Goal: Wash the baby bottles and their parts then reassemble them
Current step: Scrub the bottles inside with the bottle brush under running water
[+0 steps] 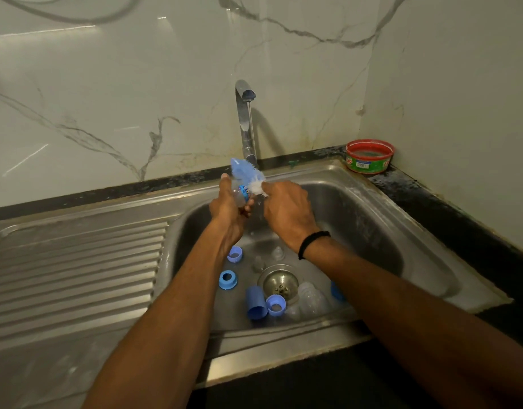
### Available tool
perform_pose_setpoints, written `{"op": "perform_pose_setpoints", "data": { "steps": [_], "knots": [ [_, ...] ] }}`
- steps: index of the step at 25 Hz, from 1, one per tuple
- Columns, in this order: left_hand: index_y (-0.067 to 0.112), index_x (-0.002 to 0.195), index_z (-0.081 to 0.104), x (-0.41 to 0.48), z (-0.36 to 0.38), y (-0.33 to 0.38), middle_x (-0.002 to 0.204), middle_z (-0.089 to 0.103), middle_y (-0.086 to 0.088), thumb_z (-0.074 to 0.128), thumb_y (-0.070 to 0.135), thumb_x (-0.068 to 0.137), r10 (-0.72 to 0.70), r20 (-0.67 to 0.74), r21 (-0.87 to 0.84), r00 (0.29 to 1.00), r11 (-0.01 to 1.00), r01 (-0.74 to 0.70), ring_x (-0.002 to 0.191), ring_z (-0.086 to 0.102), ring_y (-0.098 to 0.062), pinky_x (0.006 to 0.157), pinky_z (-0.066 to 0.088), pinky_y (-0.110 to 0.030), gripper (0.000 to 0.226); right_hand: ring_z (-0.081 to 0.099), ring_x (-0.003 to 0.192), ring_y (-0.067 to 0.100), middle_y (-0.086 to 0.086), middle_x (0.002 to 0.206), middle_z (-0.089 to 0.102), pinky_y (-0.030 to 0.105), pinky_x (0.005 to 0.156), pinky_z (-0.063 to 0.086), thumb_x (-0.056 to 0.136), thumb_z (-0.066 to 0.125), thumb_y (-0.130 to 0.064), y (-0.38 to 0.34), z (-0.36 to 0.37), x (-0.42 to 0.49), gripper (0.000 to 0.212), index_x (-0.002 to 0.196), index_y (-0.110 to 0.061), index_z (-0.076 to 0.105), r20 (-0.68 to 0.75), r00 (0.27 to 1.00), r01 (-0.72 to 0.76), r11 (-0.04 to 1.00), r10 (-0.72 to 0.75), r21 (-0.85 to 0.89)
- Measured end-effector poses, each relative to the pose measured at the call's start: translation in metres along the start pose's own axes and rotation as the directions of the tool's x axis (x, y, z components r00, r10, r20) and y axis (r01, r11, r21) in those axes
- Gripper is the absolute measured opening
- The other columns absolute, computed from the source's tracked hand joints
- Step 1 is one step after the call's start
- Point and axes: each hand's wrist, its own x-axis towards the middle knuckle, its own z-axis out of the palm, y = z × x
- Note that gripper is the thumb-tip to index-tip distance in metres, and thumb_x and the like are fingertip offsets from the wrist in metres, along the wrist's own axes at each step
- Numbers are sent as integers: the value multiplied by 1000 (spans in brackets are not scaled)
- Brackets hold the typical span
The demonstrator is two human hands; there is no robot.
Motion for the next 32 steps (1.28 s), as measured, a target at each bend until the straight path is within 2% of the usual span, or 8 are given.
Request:
{"op": "perform_pose_setpoints", "data": {
  "steps": [4,8,11,14,17,23,26,32],
  "knots": [
    [4,118,61,1,-1,5,100,74,-16,50,51,100,-24,-38,-93,999,995,21,82,73,-21,72,61,-32,52,63,97,24,9,108,67,30,82,53,96,55,-15,-4,-1,0,25,119,-11,64,64,998,26,999,-23,-37],
    [5,105,61,-5,1,5,92,72,-14,54,42,101,-32,-62,-136,998,990,24,75,70,-20,66,57,-30,38,62,99,22,8,111,66,28,81,49,98,53,-15,-5,-3,-1,25,120,-12,63,53,999,1,999,2,-39],
    [2,111,60,-6,5,3,96,71,-17,53,40,102,-62,-38,-168,997,984,55,62,68,-19,54,55,-27,39,60,92,18,8,110,66,26,77,50,100,49,-17,-5,-1,-1,22,115,-12,64,25,1000,-6,1000,6,7],
    [1,117,62,-7,7,2,88,70,-15,52,37,102,-68,-71,-155,995,986,57,52,68,-16,47,52,-25,40,57,92,13,3,111,65,17,71,38,102,48,-23,-9,3,-2,24,118,-15,64,93,995,-34,999,31,24],
    [-1,120,56,-5,4,-2,98,69,-19,45,37,103,-138,-31,-189,990,973,130,54,62,-17,42,46,-23,43,62,99,19,5,110,66,20,73,42,100,53,-23,-2,-3,0,24,118,-14,65,15,998,-69,998,69,6],
    [5,103,60,-1,-11,6,83,68,-11,53,47,98,-60,-204,-42,977,998,53,51,55,-11,41,39,-20,43,61,98,22,5,107,67,29,73,42,98,52,-19,4,-29,4,29,124,-21,65,-113,992,-76,984,58,-160],
    [8,105,60,1,-23,14,81,66,-7,51,51,98,-60,-264,-75,963,996,42,55,54,-11,42,38,-20,44,62,102,28,7,111,70,34,84,48,93,57,-18,25,-44,16,34,124,-24,68,-128,985,-137,972,114,-192],
    [11,94,57,-4,-27,24,80,63,-8,47,47,101,-36,-256,-63,966,998,21,59,54,-12,47,39,-20,37,63,105,25,-2,109,74,42,98,41,90,65,-16,44,-48,32,32,115,-34,73,-94,991,-106,991,99,-75]
  ]
}}
